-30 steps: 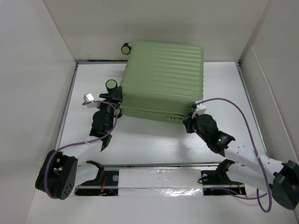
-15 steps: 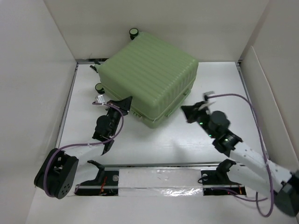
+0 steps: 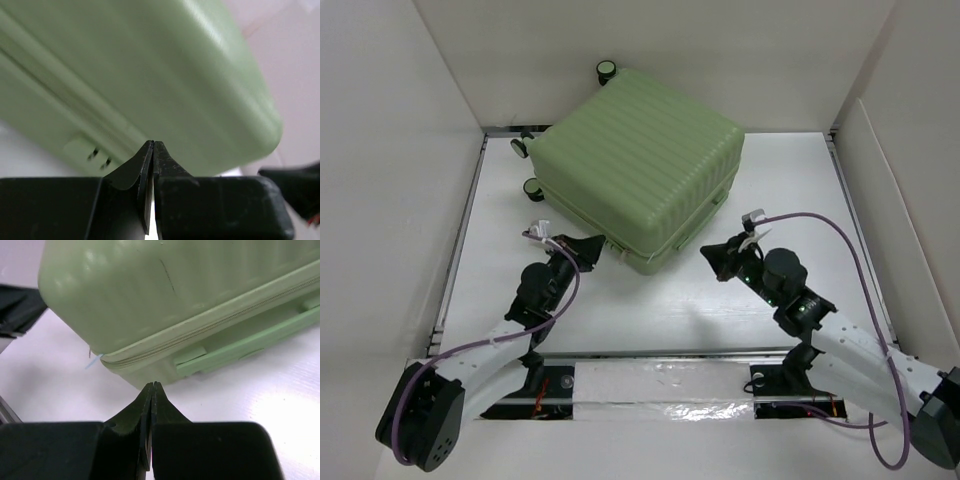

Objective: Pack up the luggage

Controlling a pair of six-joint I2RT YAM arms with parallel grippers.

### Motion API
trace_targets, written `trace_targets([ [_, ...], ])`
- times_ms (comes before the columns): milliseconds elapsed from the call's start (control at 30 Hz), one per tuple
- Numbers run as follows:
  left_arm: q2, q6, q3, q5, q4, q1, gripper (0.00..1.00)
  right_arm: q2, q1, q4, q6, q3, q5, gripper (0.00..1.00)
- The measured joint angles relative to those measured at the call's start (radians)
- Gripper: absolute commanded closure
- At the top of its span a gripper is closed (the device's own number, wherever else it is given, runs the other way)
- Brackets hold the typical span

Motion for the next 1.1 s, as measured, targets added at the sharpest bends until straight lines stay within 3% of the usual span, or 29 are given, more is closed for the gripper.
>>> trace_targets([
  [100,-0.034,0.058,-0.054,0.072,-0.031,0.0,0.97,0.039,-0.031,0.006,-0.017,0.002,-0.04,0.87],
  [200,-0.031,0.133,-0.075,0.151,-0.063,0.0,0.61,0.131,-0.077,0.007,-0.033,0.007,-0.087,0.73],
  [267,-0.014,0.177,-0.076,0.202,-0.068,0.0,0.54,0.184,-0.103,0.006,-0.039,0.009,-0.106,0.67],
  [333,0.013,0.213,-0.073,0.238,-0.069,0.0,0.47,0.229,-0.126,0.008,-0.039,0.018,-0.114,0.54],
  [400,0.047,0.239,-0.07,0.266,-0.068,0.0,0.45,0.268,-0.15,0.016,-0.031,0.037,-0.115,0.45],
  [733,0.179,0.317,0.006,0.348,-0.047,-0.005,0.48,0.563,-0.338,0.299,0.09,0.092,-0.221,0.32],
  [1100,0.257,0.359,0.052,0.365,-0.01,-0.007,0.7,0.843,-0.401,0.668,0.335,0.093,-0.378,0.41],
])
